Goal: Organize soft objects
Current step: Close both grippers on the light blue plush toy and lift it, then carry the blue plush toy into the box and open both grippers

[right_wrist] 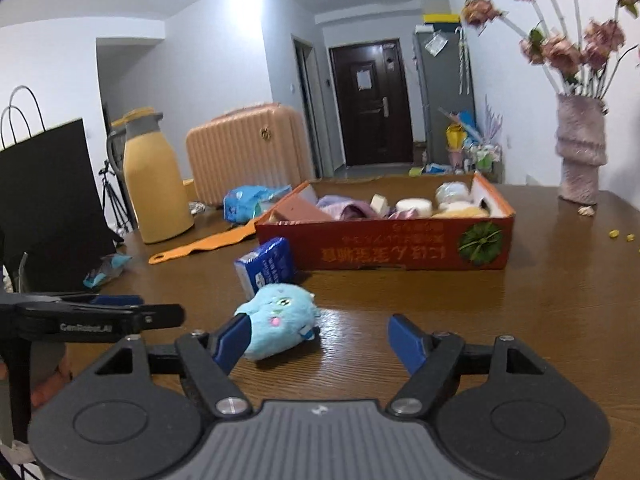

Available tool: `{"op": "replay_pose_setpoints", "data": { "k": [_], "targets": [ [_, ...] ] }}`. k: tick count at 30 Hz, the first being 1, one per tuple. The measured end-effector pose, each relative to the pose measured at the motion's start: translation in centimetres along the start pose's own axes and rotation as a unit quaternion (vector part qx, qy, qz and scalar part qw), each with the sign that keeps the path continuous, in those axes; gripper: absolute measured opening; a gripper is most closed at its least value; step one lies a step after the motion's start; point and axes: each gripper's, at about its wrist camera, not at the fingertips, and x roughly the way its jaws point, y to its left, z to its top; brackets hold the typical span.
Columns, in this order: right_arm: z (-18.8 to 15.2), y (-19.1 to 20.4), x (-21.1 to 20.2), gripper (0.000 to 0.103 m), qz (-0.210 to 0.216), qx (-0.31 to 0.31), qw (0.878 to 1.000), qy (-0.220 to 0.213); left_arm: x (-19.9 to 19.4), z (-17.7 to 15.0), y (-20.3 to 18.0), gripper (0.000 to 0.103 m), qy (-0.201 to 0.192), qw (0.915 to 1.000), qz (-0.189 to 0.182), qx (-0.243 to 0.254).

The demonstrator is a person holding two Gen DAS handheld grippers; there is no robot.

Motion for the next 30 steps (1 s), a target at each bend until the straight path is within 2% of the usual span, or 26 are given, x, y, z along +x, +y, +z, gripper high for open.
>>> {"op": "replay_pose_setpoints", "data": {
  "k": [5, 7, 10, 11, 13, 14, 17, 18, 23, 25, 28, 30],
  "targets": [
    [0.8, 0.0, 4.8, 0.072, 0.012, 0.013, 0.999, 0.032, 3.0, 0.4, 1.2, 0.081, 0.021, 0.9995, -0.02, -0.014],
    [1.3, -0.1, 6.6, 0.066, 0.013, 0.016, 0.999, 0.036, 3.9, 0.7, 1.6, 0.081, 0.03, 0.998, -0.051, -0.025],
    [2.3, -0.5, 9.2, 0.056, 0.031, 0.029, 0.998, 0.043, 5.0, 0.8, 2.1, 0.08, 0.047, 0.9909, -0.112, -0.058],
    [2.6, -0.8, 9.9, 0.055, 0.04, 0.035, 0.997, 0.047, 5.4, 0.8, 2.0, 0.078, 0.054, 0.9885, -0.126, -0.064],
    [3.0, -1.3, 11.8, 0.053, 0.06, 0.051, 0.995, 0.061, 6.2, 0.5, 1.5, 0.063, 0.067, 0.9865, -0.136, -0.063],
    [3.0, -1.5, 12.6, 0.05, 0.066, 0.059, 0.993, 0.072, 6.7, 0.4, 1.2, 0.05, 0.077, 0.9861, -0.134, -0.059],
    [2.5, -2.2, 13.3, 0.032, 0.084, 0.093, 0.989, 0.08, 7.0, 0.3, 0.7, 0.033, 0.079, 0.9811, -0.166, -0.059],
    [2.3, -2.4, 12.8, 0.031, 0.088, 0.101, 0.988, 0.078, 7.0, 0.3, 0.4, 0.033, 0.079, 0.9801, -0.173, -0.058],
    [0.6, -3.0, 8.6, 0.029, 0.047, 0.117, 0.99, 0.07, 6.4, 0.0, -1.3, 0.032, 0.081, 0.976, -0.197, -0.043],
    [-0.5, -3.3, 6.1, 0.028, 0.033, 0.136, 0.988, 0.067, 6.1, -0.2, -1.9, 0.032, 0.081, 0.9785, -0.185, -0.04],
    [-2.2, -3.2, 2.9, 0.031, 0.011, 0.153, 0.986, 0.059, 6.0, -0.8, -2.1, 0.033, 0.079, 0.9905, -0.106, -0.036],
    [-2.9, -3.1, 1.1, 0.032, 0.008, 0.156, 0.986, 0.053, 5.3, -1.0, -1.6, 0.033, 0.08, 0.9906, -0.096, -0.055]
  ]
}}
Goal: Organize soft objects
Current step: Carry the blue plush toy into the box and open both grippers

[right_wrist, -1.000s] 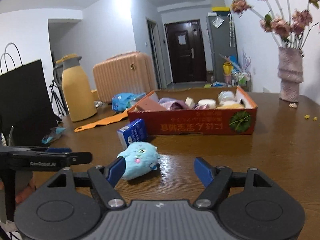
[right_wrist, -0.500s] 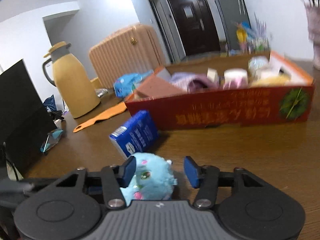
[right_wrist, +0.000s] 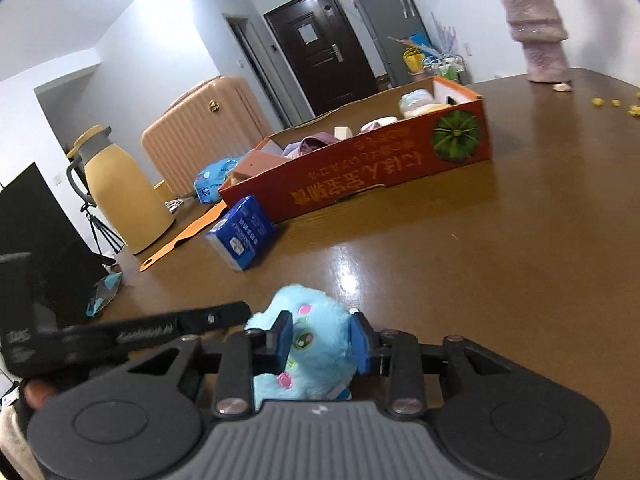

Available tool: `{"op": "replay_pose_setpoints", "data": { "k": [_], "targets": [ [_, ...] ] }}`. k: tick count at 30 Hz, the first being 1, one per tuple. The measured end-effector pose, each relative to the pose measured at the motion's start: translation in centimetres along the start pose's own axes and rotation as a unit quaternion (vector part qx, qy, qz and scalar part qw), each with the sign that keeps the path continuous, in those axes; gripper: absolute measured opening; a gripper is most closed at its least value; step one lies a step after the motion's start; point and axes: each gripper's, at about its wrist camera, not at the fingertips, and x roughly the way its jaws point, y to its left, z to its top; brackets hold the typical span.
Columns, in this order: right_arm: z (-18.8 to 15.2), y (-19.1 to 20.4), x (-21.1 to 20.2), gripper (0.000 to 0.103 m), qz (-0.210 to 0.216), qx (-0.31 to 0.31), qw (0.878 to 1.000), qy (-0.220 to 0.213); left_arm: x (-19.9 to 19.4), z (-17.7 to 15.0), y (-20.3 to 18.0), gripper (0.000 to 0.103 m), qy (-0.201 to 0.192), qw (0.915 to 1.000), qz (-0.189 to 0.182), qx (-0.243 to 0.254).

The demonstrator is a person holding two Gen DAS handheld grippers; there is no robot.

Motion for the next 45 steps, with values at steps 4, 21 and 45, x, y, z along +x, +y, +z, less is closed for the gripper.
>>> {"op": "replay_pose_setpoints", "data": {
  "k": [4, 21, 45],
  "targets": [
    [0.2, -0.7, -2.2, 0.033, 0.001, -0.016, 0.999, -0.032, -2.8, -0.4, 0.2, 0.046, 0.002, 0.9982, -0.052, -0.031],
    [0.1, -2.8, -0.6, 0.029, 0.067, -0.002, 0.998, 0.013, -3.9, -3.4, -3.0, 0.034, 0.019, 0.9986, -0.046, -0.017],
    [13.3, -2.2, 3.0, 0.03, 0.082, -0.03, 0.992, -0.087, 2.4, 12.4, -4.4, 0.042, -0.055, 0.9851, -0.162, 0.014]
  ]
}}
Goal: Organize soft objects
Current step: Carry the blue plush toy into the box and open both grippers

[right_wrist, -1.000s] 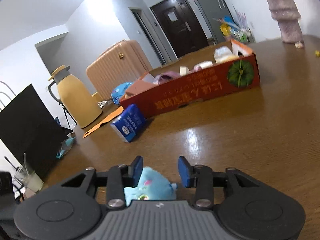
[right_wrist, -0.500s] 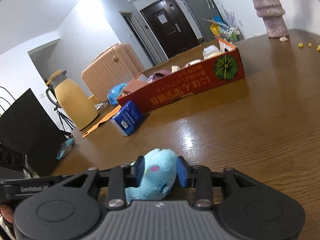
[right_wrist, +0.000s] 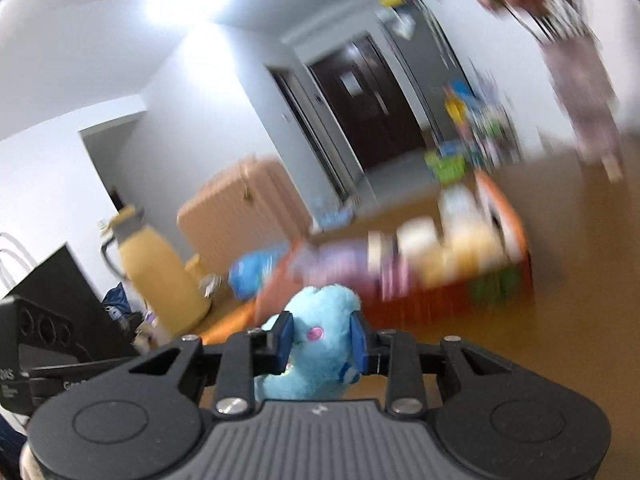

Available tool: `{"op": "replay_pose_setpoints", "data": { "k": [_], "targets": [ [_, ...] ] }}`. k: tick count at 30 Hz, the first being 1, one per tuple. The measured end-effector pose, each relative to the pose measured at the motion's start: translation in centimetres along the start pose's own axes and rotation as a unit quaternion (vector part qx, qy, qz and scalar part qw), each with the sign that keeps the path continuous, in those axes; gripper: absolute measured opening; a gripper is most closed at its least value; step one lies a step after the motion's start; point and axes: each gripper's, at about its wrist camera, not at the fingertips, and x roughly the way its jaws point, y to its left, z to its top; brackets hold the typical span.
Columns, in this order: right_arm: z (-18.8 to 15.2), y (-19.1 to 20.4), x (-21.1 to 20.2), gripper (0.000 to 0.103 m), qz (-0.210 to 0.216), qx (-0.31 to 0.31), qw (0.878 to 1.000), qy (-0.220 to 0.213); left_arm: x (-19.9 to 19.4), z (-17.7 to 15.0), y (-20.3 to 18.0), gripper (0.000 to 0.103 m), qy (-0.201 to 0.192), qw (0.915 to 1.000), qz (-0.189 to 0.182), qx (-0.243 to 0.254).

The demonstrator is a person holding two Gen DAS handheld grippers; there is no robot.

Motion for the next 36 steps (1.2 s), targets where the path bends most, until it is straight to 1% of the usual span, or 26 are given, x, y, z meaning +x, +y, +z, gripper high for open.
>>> {"op": "replay_pose_setpoints", "data": {
  "k": [2, 4, 6, 7, 9, 10, 11, 12, 13, 15, 17, 19, 21, 22, 23, 26, 27, 28, 30, 32, 33, 36],
  "targets": [
    [4.2, -1.0, 3.8, 0.03, -0.005, -0.019, 1.0, -0.007, 3.4, 4.6, 1.4, 0.042, 0.008, 0.9999, 0.007, 0.005],
    [7.3, -2.4, 8.2, 0.03, -0.014, -0.023, 1.0, 0.011, 7.3, 8.4, 4.0, 0.042, 0.038, 0.9987, 0.02, -0.028],
    [9.1, -4.3, 12.8, 0.03, -0.025, -0.009, 0.999, 0.04, 10.8, 10.2, 6.3, 0.042, 0.067, 0.9956, 0.043, -0.051],
    [9.5, -5.3, 15.1, 0.03, -0.031, 0.003, 0.998, 0.062, 12.6, 10.6, 7.5, 0.042, 0.085, 0.9927, 0.058, -0.063],
    [9.2, -6.7, 18.5, 0.03, -0.053, 0.006, 0.994, 0.098, 15.2, 10.1, 8.7, 0.041, 0.119, 0.9874, 0.092, -0.051],
    [8.7, -7.1, 20.1, 0.025, -0.066, 0.007, 0.991, 0.12, 16.2, 9.7, 9.1, 0.036, 0.134, 0.9836, 0.113, -0.044],
    [8.2, -7.2, 21.3, 0.023, -0.077, 0.0, 0.987, 0.142, 17.0, 9.3, 9.3, 0.029, 0.151, 0.9803, 0.123, -0.031],
    [7.5, -7.1, 22.3, 0.017, -0.085, -0.012, 0.982, 0.166, 17.4, 9.0, 9.3, 0.028, 0.161, 0.9772, 0.137, -0.017],
    [7.0, -6.9, 23.1, 0.017, -0.097, -0.027, 0.979, 0.178, 17.6, 8.7, 9.4, 0.026, 0.163, 0.9746, 0.153, -0.005],
    [6.6, -6.5, 23.5, 0.017, -0.102, -0.041, 0.978, 0.179, 17.7, 8.5, 9.8, 0.026, 0.161, 0.9748, 0.154, -0.008],
    [6.6, -6.1, 23.6, 0.018, -0.104, -0.043, 0.977, 0.183, 17.4, 8.6, 10.0, 0.027, 0.163, 0.9752, 0.15, -0.011],
    [6.7, -5.3, 23.3, 0.018, -0.108, -0.058, 0.975, 0.183, 16.8, 8.8, 9.7, 0.029, 0.159, 0.9759, 0.149, -0.011],
    [7.2, -4.5, 22.3, 0.019, -0.115, -0.074, 0.975, 0.177, 15.3, 9.4, 8.6, 0.037, 0.149, 0.9776, 0.149, -0.001],
    [7.6, -4.1, 21.4, 0.021, -0.117, -0.079, 0.976, 0.169, 14.0, 9.6, 8.0, 0.039, 0.139, 0.9789, 0.149, 0.005],
    [8.0, -3.7, 20.0, 0.022, -0.117, -0.082, 0.977, 0.161, 12.7, 9.8, 7.2, 0.042, 0.132, 0.9802, 0.148, 0.009],
    [10.2, -2.5, 16.5, 0.026, -0.123, -0.098, 0.978, 0.135, 9.1, 10.7, 5.4, 0.044, 0.113, 0.982, 0.15, 0.022],
    [10.7, -1.9, 14.8, 0.03, -0.127, -0.107, 0.978, 0.126, 7.5, 10.8, 4.9, 0.045, 0.105, 0.9816, 0.157, 0.028],
    [11.3, -1.6, 13.5, 0.036, -0.131, -0.113, 0.978, 0.119, 6.1, 10.9, 4.4, 0.047, 0.099, 0.9811, 0.163, 0.034],
    [11.9, -1.1, 10.5, 0.044, -0.143, -0.127, 0.976, 0.106, 2.7, 10.7, 3.7, 0.053, 0.082, 0.9788, 0.181, 0.05],
    [12.1, -0.9, 7.6, 0.045, -0.159, -0.136, 0.973, 0.098, -0.4, 10.3, 3.4, 0.058, 0.071, 0.9754, 0.2, 0.06],
    [12.0, -0.8, 6.2, 0.046, -0.166, -0.137, 0.972, 0.095, -1.8, 10.0, 3.4, 0.061, 0.066, 0.9742, 0.208, 0.057],
    [12.0, -0.6, 3.2, 0.05, -0.176, -0.128, 0.972, 0.084, -4.6, 9.5, 3.0, 0.062, 0.056, 0.9741, 0.214, 0.045]
  ]
}}
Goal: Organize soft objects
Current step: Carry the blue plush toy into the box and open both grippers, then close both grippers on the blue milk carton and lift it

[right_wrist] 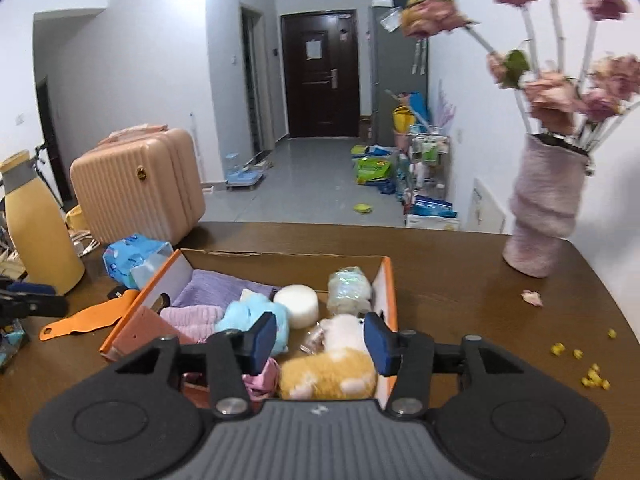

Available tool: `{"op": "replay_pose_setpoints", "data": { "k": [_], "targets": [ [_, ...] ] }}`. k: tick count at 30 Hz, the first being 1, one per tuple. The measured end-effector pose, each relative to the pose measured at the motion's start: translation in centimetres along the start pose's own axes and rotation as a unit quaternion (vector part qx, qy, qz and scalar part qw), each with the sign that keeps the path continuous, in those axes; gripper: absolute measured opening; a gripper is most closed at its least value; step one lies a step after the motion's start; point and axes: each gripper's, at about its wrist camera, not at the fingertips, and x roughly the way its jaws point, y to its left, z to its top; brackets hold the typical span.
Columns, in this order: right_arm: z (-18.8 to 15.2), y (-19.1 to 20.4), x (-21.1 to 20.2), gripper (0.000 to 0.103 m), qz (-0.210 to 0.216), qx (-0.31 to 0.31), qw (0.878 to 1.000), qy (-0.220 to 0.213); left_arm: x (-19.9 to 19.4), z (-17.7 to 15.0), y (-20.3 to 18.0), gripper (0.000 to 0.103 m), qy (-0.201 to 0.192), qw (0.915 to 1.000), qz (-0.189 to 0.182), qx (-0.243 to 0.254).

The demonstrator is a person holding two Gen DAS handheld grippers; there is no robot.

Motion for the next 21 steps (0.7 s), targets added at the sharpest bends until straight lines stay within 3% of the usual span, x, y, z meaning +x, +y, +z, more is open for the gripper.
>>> {"op": "replay_pose_setpoints", "data": {
  "k": [8, 14, 21],
  "targets": [
    [-1.6, 1.8, -5.5, 0.055, 0.01, -0.009, 0.999, -0.038, -5.0, -2.6, -1.6, 0.07, -0.048, 0.9985, 0.021, 0.019],
    [-7.2, 4.6, -8.3, 0.061, 0.029, -0.032, 0.996, -0.075, -7.3, -10.0, -3.0, 0.071, -0.095, 0.9902, 0.08, 0.064],
    [-16.3, 7.2, -11.6, 0.066, 0.058, -0.029, 0.993, -0.102, -8.9, -19.0, -2.9, 0.076, -0.086, 0.9955, 0.037, 0.016]
  ]
}}
